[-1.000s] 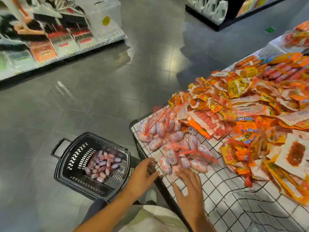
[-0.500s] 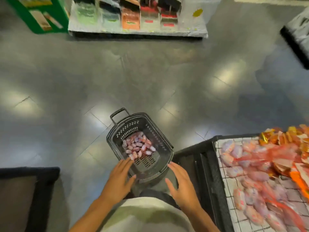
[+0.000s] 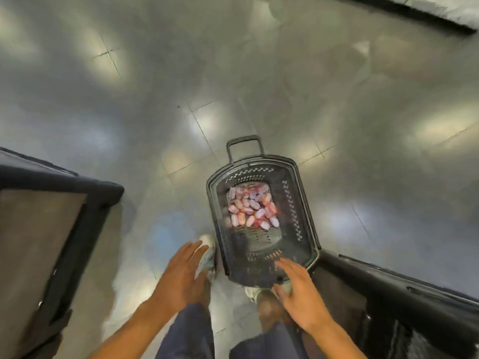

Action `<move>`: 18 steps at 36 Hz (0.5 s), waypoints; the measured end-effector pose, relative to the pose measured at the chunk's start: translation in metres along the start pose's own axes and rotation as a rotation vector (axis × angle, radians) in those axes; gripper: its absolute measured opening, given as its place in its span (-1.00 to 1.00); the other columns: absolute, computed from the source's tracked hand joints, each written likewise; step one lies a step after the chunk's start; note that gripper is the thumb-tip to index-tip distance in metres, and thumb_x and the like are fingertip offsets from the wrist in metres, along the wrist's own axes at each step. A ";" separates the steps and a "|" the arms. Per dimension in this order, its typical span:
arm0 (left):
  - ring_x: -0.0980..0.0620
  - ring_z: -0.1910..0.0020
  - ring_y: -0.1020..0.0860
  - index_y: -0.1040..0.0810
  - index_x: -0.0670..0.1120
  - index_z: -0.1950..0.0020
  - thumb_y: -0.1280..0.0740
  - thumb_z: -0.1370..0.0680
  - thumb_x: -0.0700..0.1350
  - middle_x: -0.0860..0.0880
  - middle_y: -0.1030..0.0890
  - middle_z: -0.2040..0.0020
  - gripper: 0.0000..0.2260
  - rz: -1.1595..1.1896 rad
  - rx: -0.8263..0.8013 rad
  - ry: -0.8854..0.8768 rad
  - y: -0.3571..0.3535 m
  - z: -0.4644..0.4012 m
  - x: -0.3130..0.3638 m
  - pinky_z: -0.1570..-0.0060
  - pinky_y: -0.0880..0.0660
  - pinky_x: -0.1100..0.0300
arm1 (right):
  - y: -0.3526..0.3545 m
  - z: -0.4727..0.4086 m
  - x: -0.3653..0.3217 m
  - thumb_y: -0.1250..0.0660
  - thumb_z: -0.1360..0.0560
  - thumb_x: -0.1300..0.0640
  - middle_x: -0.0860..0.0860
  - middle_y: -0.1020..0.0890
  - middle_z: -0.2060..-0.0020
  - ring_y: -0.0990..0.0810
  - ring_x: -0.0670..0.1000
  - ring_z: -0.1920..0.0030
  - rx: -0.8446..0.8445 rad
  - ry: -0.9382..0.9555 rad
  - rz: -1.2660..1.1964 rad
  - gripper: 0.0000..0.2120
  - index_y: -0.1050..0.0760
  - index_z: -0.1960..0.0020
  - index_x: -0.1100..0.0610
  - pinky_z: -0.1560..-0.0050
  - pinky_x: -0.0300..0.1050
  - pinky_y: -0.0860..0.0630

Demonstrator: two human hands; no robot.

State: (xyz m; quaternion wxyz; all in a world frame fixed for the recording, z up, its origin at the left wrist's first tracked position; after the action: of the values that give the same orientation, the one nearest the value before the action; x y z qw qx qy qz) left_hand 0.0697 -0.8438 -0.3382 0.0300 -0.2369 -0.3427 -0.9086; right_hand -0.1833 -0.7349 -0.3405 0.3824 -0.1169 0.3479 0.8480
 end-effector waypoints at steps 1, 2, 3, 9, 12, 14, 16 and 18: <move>-0.11 -0.58 -0.21 -0.33 -0.07 -0.54 -0.15 -0.61 0.23 -0.06 -0.29 -0.56 -0.42 -0.003 -0.007 0.028 -0.012 -0.011 -0.003 -0.58 -0.09 0.04 | -0.003 -0.012 0.014 -0.40 -0.58 0.13 -0.05 -0.36 -0.51 -0.25 0.00 -0.55 -0.022 -0.030 0.014 -0.47 -0.37 -0.52 0.07 -0.57 -0.20 -0.11; -0.10 -0.58 -0.19 -0.31 -0.06 -0.55 -0.18 -0.63 0.18 -0.05 -0.27 -0.57 -0.45 -0.013 -0.022 0.053 -0.027 -0.022 -0.004 -0.59 -0.07 0.04 | -0.006 -0.025 0.029 -0.41 -0.57 0.15 -0.02 -0.38 -0.49 -0.28 0.00 -0.53 -0.040 -0.064 0.022 -0.48 -0.39 -0.50 0.09 -0.55 -0.23 -0.11; -0.09 -0.59 -0.18 -0.30 -0.05 -0.56 -0.22 -0.64 0.12 -0.04 -0.25 -0.58 -0.48 -0.015 -0.036 0.070 -0.043 -0.035 -0.005 -0.59 -0.03 0.05 | -0.010 -0.038 0.044 -0.41 -0.56 0.15 -0.01 -0.40 -0.48 -0.30 0.00 -0.52 -0.054 -0.093 0.025 -0.48 -0.40 -0.49 0.10 -0.53 -0.26 -0.11; 0.02 -0.62 0.00 -0.08 0.12 -0.62 -0.14 -0.66 0.14 0.12 -0.06 -0.63 -0.45 -0.062 -0.183 0.125 -0.149 -0.126 -0.012 -0.59 0.00 0.09 | -0.037 -0.133 0.121 -0.34 -0.61 0.06 -0.08 -0.38 -0.49 -0.24 -0.07 -0.54 -0.139 -0.132 0.087 -0.47 -0.32 -0.55 -0.01 -0.54 -0.23 -0.11; 0.03 -0.61 -0.03 -0.08 0.09 -0.62 -0.14 -0.65 0.11 0.10 -0.11 -0.63 -0.45 -0.094 -0.228 0.086 -0.195 -0.172 -0.011 -0.59 0.01 0.14 | -0.051 -0.185 0.150 -0.32 -0.61 0.10 -0.06 -0.40 -0.48 -0.27 -0.06 -0.53 -0.159 -0.115 0.126 -0.49 -0.33 -0.54 0.01 -0.53 -0.23 -0.16; 0.02 -0.60 -0.07 -0.09 0.07 -0.62 -0.14 -0.64 0.10 0.08 -0.15 -0.61 -0.44 -0.129 -0.242 0.047 -0.221 -0.205 -0.012 -0.58 0.02 0.15 | -0.062 -0.218 0.169 -0.31 -0.61 0.10 -0.06 -0.41 -0.47 -0.31 -0.04 -0.50 -0.153 -0.099 0.149 -0.51 -0.35 -0.53 0.03 -0.52 -0.24 -0.18; 0.00 -0.59 -0.08 -0.09 0.03 -0.62 -0.16 -0.64 0.08 0.06 -0.17 -0.60 -0.43 -0.157 -0.256 0.026 -0.246 -0.235 -0.017 -0.59 0.01 0.13 | -0.073 -0.249 0.189 -0.33 -0.60 0.11 -0.04 -0.44 -0.46 -0.35 0.00 -0.48 -0.160 -0.111 0.144 -0.51 -0.37 -0.51 0.03 -0.51 -0.19 -0.24; -0.01 -0.57 -0.09 -0.10 -0.01 -0.61 -0.18 -0.63 0.06 0.03 -0.19 -0.58 -0.43 -0.185 -0.259 0.023 -0.268 -0.266 -0.025 -0.58 -0.03 0.12 | -0.085 -0.274 0.207 -0.34 -0.61 0.11 -0.03 -0.45 -0.45 -0.34 0.01 -0.48 -0.153 -0.147 0.096 -0.51 -0.36 -0.52 0.04 -0.50 -0.13 -0.27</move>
State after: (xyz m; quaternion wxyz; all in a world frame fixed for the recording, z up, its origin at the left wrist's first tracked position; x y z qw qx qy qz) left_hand -0.0755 -0.8112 -0.6858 -0.0808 -0.1956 -0.2428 -0.9467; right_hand -0.2807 -0.7638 -0.6795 0.3558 -0.0664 0.2582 0.8957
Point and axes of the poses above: each hand's wrist, its own z-axis away from the middle knuckle, its own y-axis out of the back of the hand, x = y × z, the point moved 10 cm from there along -z, towards the middle knuckle
